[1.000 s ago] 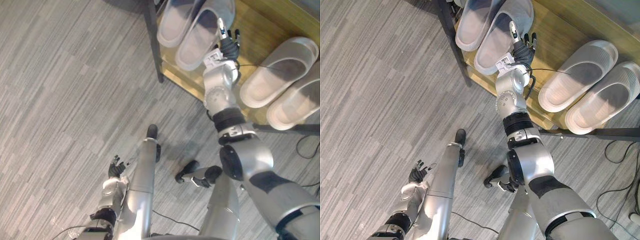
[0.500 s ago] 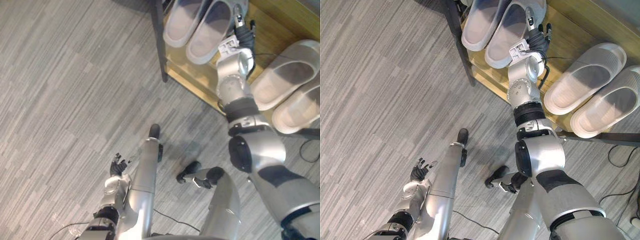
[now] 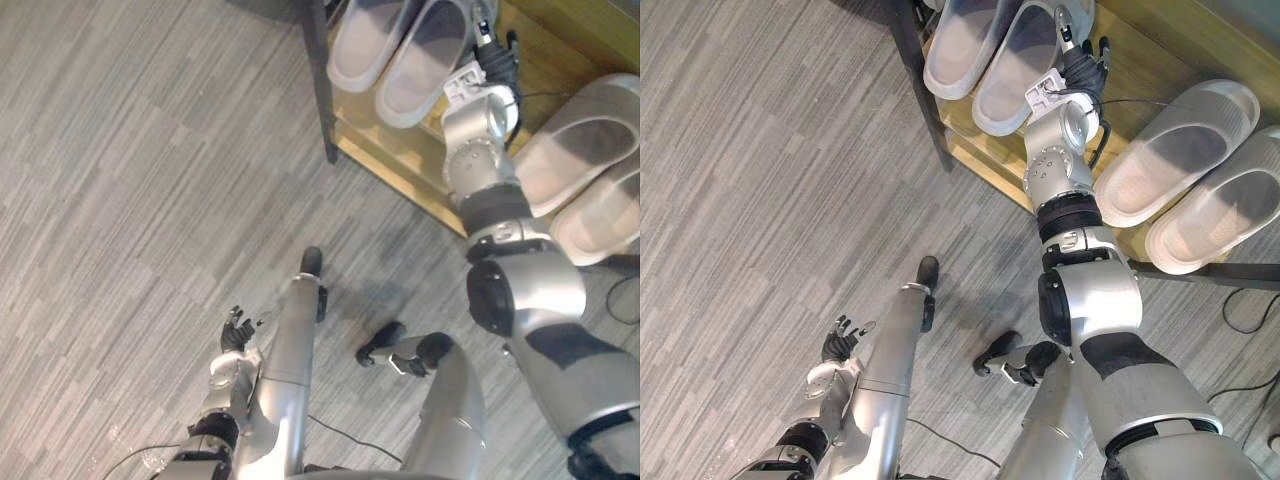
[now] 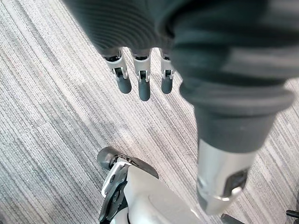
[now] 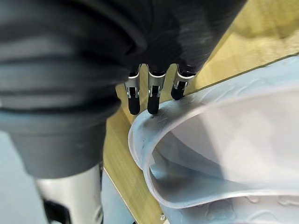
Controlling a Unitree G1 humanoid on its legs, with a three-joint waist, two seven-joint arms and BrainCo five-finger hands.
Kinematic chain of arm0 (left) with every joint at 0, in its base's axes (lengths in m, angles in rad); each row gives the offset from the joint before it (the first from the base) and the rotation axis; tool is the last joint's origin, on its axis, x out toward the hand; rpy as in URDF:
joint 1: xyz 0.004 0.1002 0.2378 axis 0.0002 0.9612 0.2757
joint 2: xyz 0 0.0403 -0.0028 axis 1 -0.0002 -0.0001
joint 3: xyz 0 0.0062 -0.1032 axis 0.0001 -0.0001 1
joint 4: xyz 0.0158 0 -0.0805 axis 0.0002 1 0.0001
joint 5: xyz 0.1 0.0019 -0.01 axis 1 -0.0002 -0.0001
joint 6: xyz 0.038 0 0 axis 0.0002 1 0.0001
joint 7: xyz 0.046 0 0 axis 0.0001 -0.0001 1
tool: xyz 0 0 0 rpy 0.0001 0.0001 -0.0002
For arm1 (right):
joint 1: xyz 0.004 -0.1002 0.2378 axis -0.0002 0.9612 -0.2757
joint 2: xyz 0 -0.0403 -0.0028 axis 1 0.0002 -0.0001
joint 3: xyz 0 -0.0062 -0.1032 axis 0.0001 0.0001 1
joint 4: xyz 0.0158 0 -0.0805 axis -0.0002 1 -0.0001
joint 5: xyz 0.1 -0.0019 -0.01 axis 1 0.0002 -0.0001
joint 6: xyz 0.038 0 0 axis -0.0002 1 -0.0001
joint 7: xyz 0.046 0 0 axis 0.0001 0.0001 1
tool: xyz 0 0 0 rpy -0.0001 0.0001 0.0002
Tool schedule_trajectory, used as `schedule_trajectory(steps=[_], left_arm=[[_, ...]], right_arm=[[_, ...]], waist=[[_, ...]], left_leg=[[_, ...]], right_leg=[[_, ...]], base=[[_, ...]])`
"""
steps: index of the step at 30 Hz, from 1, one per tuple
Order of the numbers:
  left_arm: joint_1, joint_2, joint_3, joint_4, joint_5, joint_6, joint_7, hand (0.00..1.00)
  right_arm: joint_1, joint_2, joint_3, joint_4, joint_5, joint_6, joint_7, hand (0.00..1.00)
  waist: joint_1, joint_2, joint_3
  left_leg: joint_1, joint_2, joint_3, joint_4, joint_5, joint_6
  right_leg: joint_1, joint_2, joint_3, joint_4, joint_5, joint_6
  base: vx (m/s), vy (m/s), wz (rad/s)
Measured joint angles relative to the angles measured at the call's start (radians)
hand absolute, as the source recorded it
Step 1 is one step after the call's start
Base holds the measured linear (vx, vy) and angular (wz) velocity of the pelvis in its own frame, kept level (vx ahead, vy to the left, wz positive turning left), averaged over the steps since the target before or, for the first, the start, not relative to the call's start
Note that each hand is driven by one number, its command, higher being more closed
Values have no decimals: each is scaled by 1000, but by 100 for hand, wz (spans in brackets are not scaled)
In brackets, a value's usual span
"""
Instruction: Organize the slippers on the shoe rack
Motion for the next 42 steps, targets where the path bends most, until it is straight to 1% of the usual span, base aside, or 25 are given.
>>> schedule_trajectory(steps=[3, 7, 11, 12, 13, 14, 16, 18, 19, 20, 21, 22, 24, 26, 28, 30, 31, 32, 33, 34, 35, 36, 37, 38, 42], left_arm=[[0, -1, 7, 2, -13, 0, 0, 0], [0, 1, 13, 5, -28, -1, 1, 0], [0, -2, 49, 10, -28, -1, 0, 0], [0, 2, 51, 15, -28, -1, 0, 0], [-1, 15, 52, 16, -29, -1, 0, 0], [-1, 19, 53, 16, -30, -2, 0, 0], [0, 22, 56, 16, -31, -2, -3, 0], [5, 24, 67, 14, -35, -2, -14, 0], [7, 27, 71, 13, -38, -2, -19, 0], [12, 28, 70, 9, -39, 0, -25, 0], [25, 23, 69, 4, -39, 1, -32, 0], [39, 15, 68, 0, -38, 1, -40, 0], [81, 11, 33, -5, -25, 1, -59, 0], [110, 19, 18, -4, -5, 0, -67, 0], [140, 38, -31, -2, 23, 1, -74, 0], [148, 47, -68, -1, 47, 4, -83, 0], [157, 45, -95, 8, 64, 7, -91, 0], [166, 46, -127, 21, 81, 8, -94, 0], [176, 45, -134, 28, 95, 8, -95, 0], [189, 40, -163, 38, 111, 10, -96, 0], [198, 39, -176, 43, 118, 10, -97, 0], [207, 40, -192, 49, 140, 10, -97, 0], [214, 40, -197, 50, 151, 10, -98, 0], [223, 40, -202, 54, 162, 10, -100, 0], [244, 48, -240, 58, 208, 13, -105, 0]], right_arm=[[0, -3, -3, -9, -91, 4, 1, 0], [1, -3, -23, -29, -172, 9, 0, 0], [18, -2, -39, -112, -256, 17, -6, 0], [46, -1, -32, -188, -275, 18, -7, 0], [109, 3, -11, -306, -345, 22, -7, 0], [152, 4, 5, -373, -376, 22, -7, 0], [228, 9, 25, -474, -421, 20, -2, 0], [329, 14, 67, -580, -455, 20, 17, 0], [389, 17, 83, -635, -463, 19, 29, 0], [486, 22, 99, -706, -488, 15, 55, 0], [587, 31, 115, -754, -497, 10, 85, 0], [665, 39, 132, -773, -498, 9, 106, 0], [857, 49, 173, -807, -500, 9, 154, 0], [994, 48, 197, -811, -524, 8, 195, 0], [1135, 60, 202, -803, -555, 10, 237, 0], [1224, 82, 196, -793, -597, 14, 259, 0], [1271, 89, 197, -767, -619, 14, 273, 0], [1303, 93, 198, -732, -660, 21, 285, 0], [1318, 95, 197, -699, -697, 24, 291, 0], [1338, 94, 197, -627, -735, 27, 301, 0], [1341, 92, 196, -579, -775, 31, 302, 0], [1342, 86, 196, -516, -844, 41, 302, 0], [1344, 83, 195, -483, -870, 44, 301, 0], [1350, 80, 191, -426, -913, 46, 301, 0], [1376, 81, 161, -242, -1034, 58, 301, 0]], waist=[[-2, 0, 0], [-10, -1, 1], [-21, -2, 9], [-27, -2, 9], [-45, -4, 34], [-51, -5, 35], [-58, -8, 36], [-70, -10, 38], [-78, -16, 40], [-86, -20, 42], [-95, -22, 41], [-104, -23, 41], [-111, -30, 34], [-134, -41, 20], [-156, -56, -8], [-158, -72, -24], [-169, -77, -45], [-171, -77, -63], [-175, -76, -79], [-181, -73, -107], [-186, -71, -116], [-190, -67, -120], [-193, -62, -125], [-204, -52, -130], [-207, -17, -151]], left_leg=[[10, 8, 12, 9, -4, 2], [23, 16, 23, 9, -5, 3], [47, 34, 40, 6, -7, 7], [57, 39, 47, 0, -7, 8], [109, 48, 56, -16, -10, 11], [131, 52, 61, -34, -10, 10], [172, 58, 77, -64, -9, 12], [214, 67, 83, -97, -8, 13], [242, 68, 89, -118, -5, 15], [286, 70, 100, -154, 1, 19], [335, 71, 110, -189, 7, 21], [382, 72, 118, -218, 8, 22], [503, 85, 159, -298, 10, 25], [580, 84, 178, -364, 18, 26], [658, 80, 198, -448, 37, 26], [729, 71, 216, -516, 56, 25], [771, 62, 219, -564, 71, 24], [814, 58, 224, -612, 85, 23], [839, 56, 226, -643, 98, 21], [885, 51, 230, -703, 117, 19], [916, 49, 232, -740, 131, 17], [961, 49, 239, -789, 150, 16], [980, 49, 240, -812, 159, 15], [1011, 49, 240, -851, 175, 14], [1098, 43, 240, -924, 198, 8]], right_leg=[[0, 1, 15, 6, 0, 0], [0, 4, 28, 5, 4, 1], [5, 20, 51, -5, 12, 13], [10, 23, 55, -14, 15, 17], [54, 35, 62, -37, 24, 25], [71, 39, 62, -55, 28, 32], [97, 45, 68, -86, 40, 35], [135, 63, 68, -128, 57, 37], [158, 67, 67, -152, 69, 26], [195, 74, 65, -189, 83, 24], [238, 80, 65, -228, 97, 31], [278, 88, 67, -263, 109, 36], [373, 114, 81, -360, 144, 49], [437, 128, 88, -431, 168, 61], [498, 143, 89, -511, 196, 73], [548, 146, 90, -562, 211, 79], [584, 148, 86, -600, 222, 85], [618, 155, 83, -639, 235, 92], [640, 161, 79, -667, 246, 96], [676, 173, 74, -716, 263, 101], [704, 180, 72, -749, 276, 104], [739, 194, 74, -793, 295, 106], [756, 202, 73, -817, 305, 109], [784, 214, 72, -858, 326, 112], [876, 240, 70, -966, 375, 125]], base=[[-10, 20, -9], [-16, 7, -10], [-13, 4, -17], [-10, 13, -23], [-7, 21, -23], [1, 19, -19], [11, 21, -16], [27, 26, -15], [55, 33, -7], [88, 37, -6], [87, 25, -11], [111, 33, -28], [125, 43, -42], [106, 29, -25], [116, 24, -15], [132, 8, -9], [190, 3, -2], [173, 6, 0], [179, 10, -4], [171, 10, -4], [190, 17, -11], [140, 16, -13], [110, 24, -14], [82, 32, -10], [51, 41, -5]])
